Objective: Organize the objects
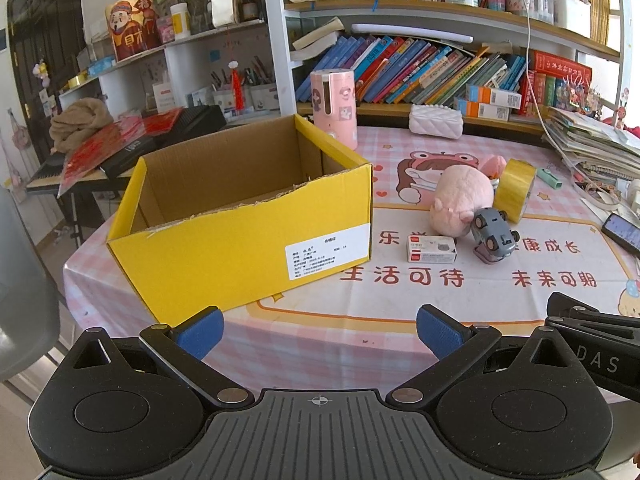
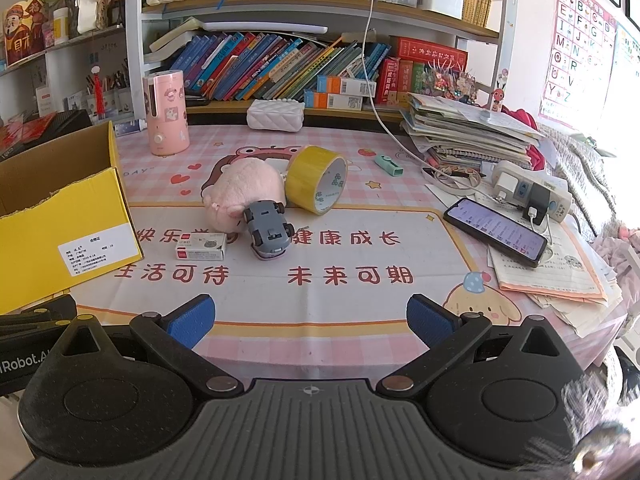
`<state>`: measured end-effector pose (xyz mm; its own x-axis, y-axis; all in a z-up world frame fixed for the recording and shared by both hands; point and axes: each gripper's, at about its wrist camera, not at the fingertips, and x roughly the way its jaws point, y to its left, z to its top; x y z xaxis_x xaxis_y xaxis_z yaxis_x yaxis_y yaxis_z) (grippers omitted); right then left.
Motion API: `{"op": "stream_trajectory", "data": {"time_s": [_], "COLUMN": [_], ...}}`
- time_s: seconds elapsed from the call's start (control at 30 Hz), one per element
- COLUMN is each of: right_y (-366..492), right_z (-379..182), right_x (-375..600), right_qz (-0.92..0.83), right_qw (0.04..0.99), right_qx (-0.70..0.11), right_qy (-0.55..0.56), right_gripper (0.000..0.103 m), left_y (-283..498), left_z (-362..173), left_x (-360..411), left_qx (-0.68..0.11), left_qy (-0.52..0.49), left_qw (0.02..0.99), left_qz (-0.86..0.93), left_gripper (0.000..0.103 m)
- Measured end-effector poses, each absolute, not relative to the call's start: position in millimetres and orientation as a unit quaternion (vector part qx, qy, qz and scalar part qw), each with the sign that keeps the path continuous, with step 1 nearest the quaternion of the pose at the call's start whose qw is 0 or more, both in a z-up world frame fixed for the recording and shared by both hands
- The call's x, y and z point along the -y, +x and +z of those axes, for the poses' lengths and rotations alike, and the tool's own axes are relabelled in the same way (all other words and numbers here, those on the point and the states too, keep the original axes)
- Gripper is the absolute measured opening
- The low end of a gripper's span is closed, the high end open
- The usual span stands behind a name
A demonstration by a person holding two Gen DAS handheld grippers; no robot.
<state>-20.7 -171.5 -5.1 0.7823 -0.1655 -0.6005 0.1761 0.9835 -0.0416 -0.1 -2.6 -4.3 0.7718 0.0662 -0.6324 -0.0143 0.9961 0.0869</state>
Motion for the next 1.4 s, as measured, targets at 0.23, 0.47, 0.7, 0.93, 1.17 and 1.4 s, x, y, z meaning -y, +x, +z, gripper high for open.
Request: {"op": "stream_trajectory", "data": {"time_s": [0.23, 0.47, 0.7, 0.93, 1.17, 1.4], "right_y": [-21.2, -21.8, -21.3, -21.3, -20.6, -20.5], "right_z": [-5.3, -5.2, -4.8, -4.9, -4.8, -5.6], "right_x": [171.5, 171.7, 171.8, 172.2, 172.1, 172.1], "right_qz": [-0.091, -0.09, -0.09, -0.09, -0.09, -0.095], "right_qw": [0.944, 0.944, 0.944, 0.944, 0.944, 0.943], "right_qx": [-0.317, -0.317, -0.317, -0.317, -0.317, -0.319], "right_qy": [0.008, 0.008, 0.008, 0.008, 0.009, 0.009], "right_gripper": [0.103, 0.103, 0.103, 0.103, 0.103, 0.103], "left_y": [-0.1, 0.0, 0.0, 0.1, -1.3, 0.2], "left_z": [-4.1, -3.9, -4.0, -3.8, -2.9, -3.9], "left_x": [2.4, 2.1, 2.4, 2.5, 1.8, 2.3], "left_qx": [-0.338, -0.337, -0.337, -0.337, -0.336, -0.34], "left_qy": [0.038, 0.038, 0.038, 0.038, 0.038, 0.042], "left_qw": [0.94, 0.94, 0.94, 0.94, 0.941, 0.939], "left_qz": [0.021, 0.022, 0.022, 0.022, 0.022, 0.019], "left_gripper": [0.103, 0.103, 0.103, 0.103, 0.103, 0.103]}}
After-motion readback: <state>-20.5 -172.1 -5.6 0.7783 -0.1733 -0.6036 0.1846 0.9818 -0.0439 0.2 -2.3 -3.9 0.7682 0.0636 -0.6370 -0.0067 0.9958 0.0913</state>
